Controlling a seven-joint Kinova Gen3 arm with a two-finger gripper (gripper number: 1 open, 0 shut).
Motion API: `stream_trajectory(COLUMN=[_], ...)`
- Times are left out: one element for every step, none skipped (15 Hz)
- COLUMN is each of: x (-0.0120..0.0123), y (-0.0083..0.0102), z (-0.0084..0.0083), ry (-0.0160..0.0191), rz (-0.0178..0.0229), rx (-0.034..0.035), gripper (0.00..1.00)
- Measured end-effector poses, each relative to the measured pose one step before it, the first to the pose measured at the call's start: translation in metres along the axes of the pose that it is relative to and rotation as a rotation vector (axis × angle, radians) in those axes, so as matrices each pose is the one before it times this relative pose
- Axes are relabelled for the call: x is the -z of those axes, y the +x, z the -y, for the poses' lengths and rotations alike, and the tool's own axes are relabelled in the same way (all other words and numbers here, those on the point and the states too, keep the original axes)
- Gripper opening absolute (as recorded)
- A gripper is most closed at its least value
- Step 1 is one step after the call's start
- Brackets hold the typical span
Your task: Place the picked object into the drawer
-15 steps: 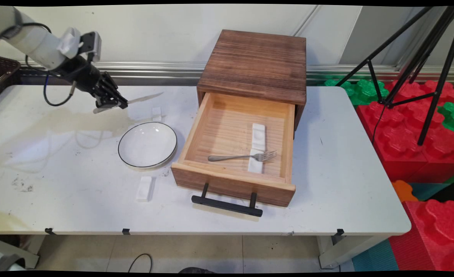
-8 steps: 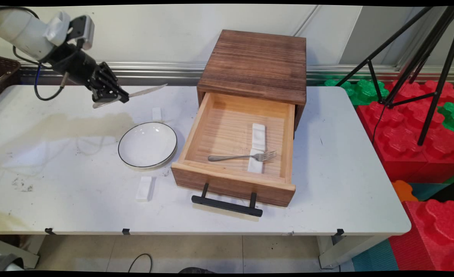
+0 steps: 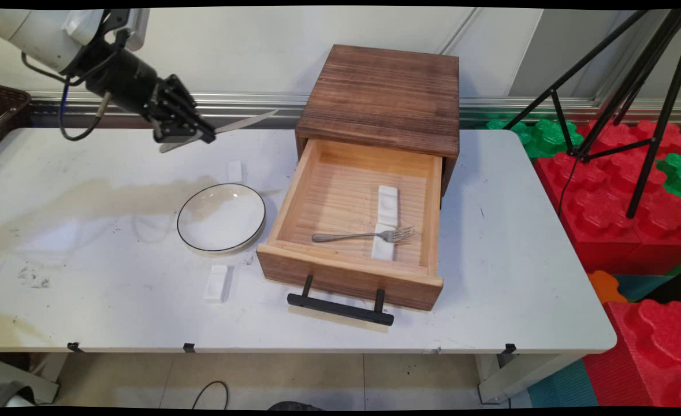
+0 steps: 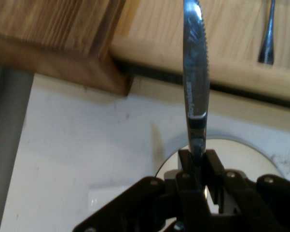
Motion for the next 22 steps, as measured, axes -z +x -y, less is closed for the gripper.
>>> stream_trajectory(x=[-0.00073,-0.00191,-0.0031,-0.0035,-0.00528,-0.00583,-0.0058,-0.00759,-0.00813,-0.00775,-0.00987,-0.01037,-0.00928,-0.01139,-0.01122,-0.01011,-0.00682,-0.00986,-0.00672,-0.00984,-0.00623,-0.00944], y=[0.00892,0.01008,0.00974,0.00823,0.00933,0.00864,0.00708,0.00819,0.0077,0.00635,0.00722,0.00677,0.00572,0.00632,0.00578,0.00471,0.00293,0.00374,0.00253,0.00349,0.00199,0.00277], z=[-0.00444,-0.00522,-0.0052,-0.00437,-0.00494,-0.00454,-0.00367,-0.00401,-0.00381,-0.00321,-0.00306,-0.00252,-0.00176,-0.0017,-0.00117,-0.00048,-0.00019,0.00038,0.00051,0.0013,0.001,0.00203], ry=[-0.00403,-0.00457,-0.0054,-0.00493,-0.00571,-0.00505,-0.00471,-0.00563,-0.00608,-0.00565,-0.00464,-0.00376,-0.00319,-0.00318,-0.00342,-0.0031,-0.00198,-0.00243,-0.001,-0.00154,-0.00128,-0.00172], rz=[-0.01249,-0.01362,-0.01272,-0.01118,-0.01136,-0.00951,-0.0063,-0.00686,-0.00596,-0.00331,-0.00272,-0.00138,-0.0006,-0.00062,0.00025,0.00101,0.00099,0.00187,0.00152,0.00177,0.00135,0.00168], rx=[-0.00944,-0.00851,-0.0073,-0.0046,-0.00616,-0.00726,-0.00744,-0.00913,-0.00806,-0.00633,-0.00698,-0.0058,-0.00356,-0.00135,-0.00065,-0.00094,-0.00111,-0.00152,-0.00241,-0.00413,-0.00262,-0.00404], gripper=[0.0,0.0,0.0,0.0,0.0,0.0,0.0,0.0,0.0,0.0,0.0,0.0,0.0,0.0,0.0,0.0,0.0,0.0,0.0,0.0,0.0,0.0])
